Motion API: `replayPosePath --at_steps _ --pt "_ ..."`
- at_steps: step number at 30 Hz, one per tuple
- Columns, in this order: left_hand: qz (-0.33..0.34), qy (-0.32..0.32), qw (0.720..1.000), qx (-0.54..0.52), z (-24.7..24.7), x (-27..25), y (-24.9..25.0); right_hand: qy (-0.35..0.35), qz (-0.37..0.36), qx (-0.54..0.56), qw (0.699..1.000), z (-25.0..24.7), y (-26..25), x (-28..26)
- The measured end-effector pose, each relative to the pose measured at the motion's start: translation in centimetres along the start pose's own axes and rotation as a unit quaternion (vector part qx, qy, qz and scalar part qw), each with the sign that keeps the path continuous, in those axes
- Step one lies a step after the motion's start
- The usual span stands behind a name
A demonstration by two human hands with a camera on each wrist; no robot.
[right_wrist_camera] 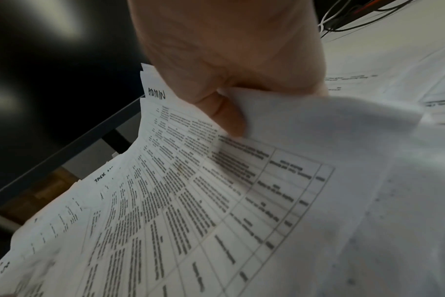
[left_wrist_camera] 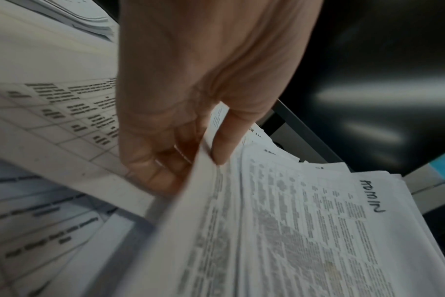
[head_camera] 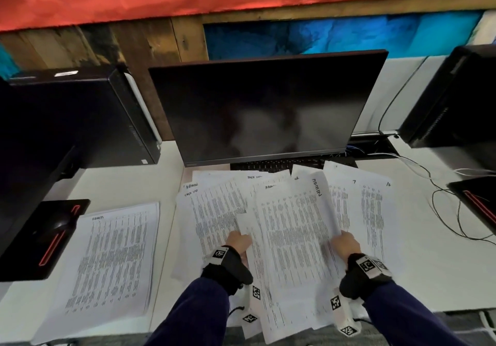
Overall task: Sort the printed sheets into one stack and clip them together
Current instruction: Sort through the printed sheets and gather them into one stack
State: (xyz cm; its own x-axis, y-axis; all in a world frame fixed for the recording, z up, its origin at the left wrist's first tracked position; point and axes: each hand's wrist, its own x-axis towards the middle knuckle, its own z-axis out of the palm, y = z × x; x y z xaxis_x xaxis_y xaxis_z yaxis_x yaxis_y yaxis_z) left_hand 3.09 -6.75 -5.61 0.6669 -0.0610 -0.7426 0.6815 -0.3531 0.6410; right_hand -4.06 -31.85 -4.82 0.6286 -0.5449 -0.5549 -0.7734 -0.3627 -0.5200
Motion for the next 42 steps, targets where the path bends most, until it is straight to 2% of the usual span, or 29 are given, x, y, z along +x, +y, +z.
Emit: replayPosePath --at_steps 4,7,11,13,17,21,28,30,32,35,38,42 --pt "0.072 0.025 0.997 -0.014 -1.2 -0.2 0.5 0.063 0.04 0.067 0.995 -1.0 0.3 0.4" --pt "0.11 0.108 0.988 -0.027 -3.6 -0.1 1.0 0.078 0.046 0.107 0.99 -1.6 0.4 1.2" --pt "0.081 0.205 0.975 -0.016 -7.6 0.3 1.3 0.05 0.042 0.109 0.992 -0.7 -1.3 0.8" --pt "0.049 0.229 0.972 0.015 -9.2 0.7 1.2 0.017 0.026 0.094 0.995 0.7 -2.5 0.7" --pt "-0.074 0.235 0.963 0.106 -10.9 -0.5 -0.2 -0.056 -0.045 0.037 0.997 4.1 -5.6 -1.1" --pt "-0.102 0.225 0.963 0.11 -11.0 0.1 -1.6 -0.075 -0.101 -0.055 0.991 7.9 -7.4 -1.7" --pt "-0.081 0.181 0.98 0.03 -11.7 4.9 -4.0 -0.147 -0.045 0.053 0.987 10.2 -8.7 -3.7" --pt "-0.089 0.175 0.98 0.021 -11.3 3.1 -3.1 -0.17 -0.049 0.069 0.982 10.7 -8.8 -3.9" --pt "-0.085 0.193 0.977 0.024 -10.8 0.7 -2.2 -0.182 -0.09 0.082 0.976 11.2 -8.9 -4.3" --pt "-0.07 0.224 0.97 0.067 -10.4 -1.0 -1.7 -0.168 -0.162 0.087 0.968 11.1 -9.0 -5.2" --pt "-0.052 0.261 0.959 0.095 -9.9 -1.6 -1.5 -0.143 -0.204 0.154 0.956 10.0 -8.3 -4.8" --pt "0.028 0.304 0.947 0.1 -8.0 -1.6 -0.5 -0.089 -0.133 0.296 0.942 6.6 -6.0 -2.3"
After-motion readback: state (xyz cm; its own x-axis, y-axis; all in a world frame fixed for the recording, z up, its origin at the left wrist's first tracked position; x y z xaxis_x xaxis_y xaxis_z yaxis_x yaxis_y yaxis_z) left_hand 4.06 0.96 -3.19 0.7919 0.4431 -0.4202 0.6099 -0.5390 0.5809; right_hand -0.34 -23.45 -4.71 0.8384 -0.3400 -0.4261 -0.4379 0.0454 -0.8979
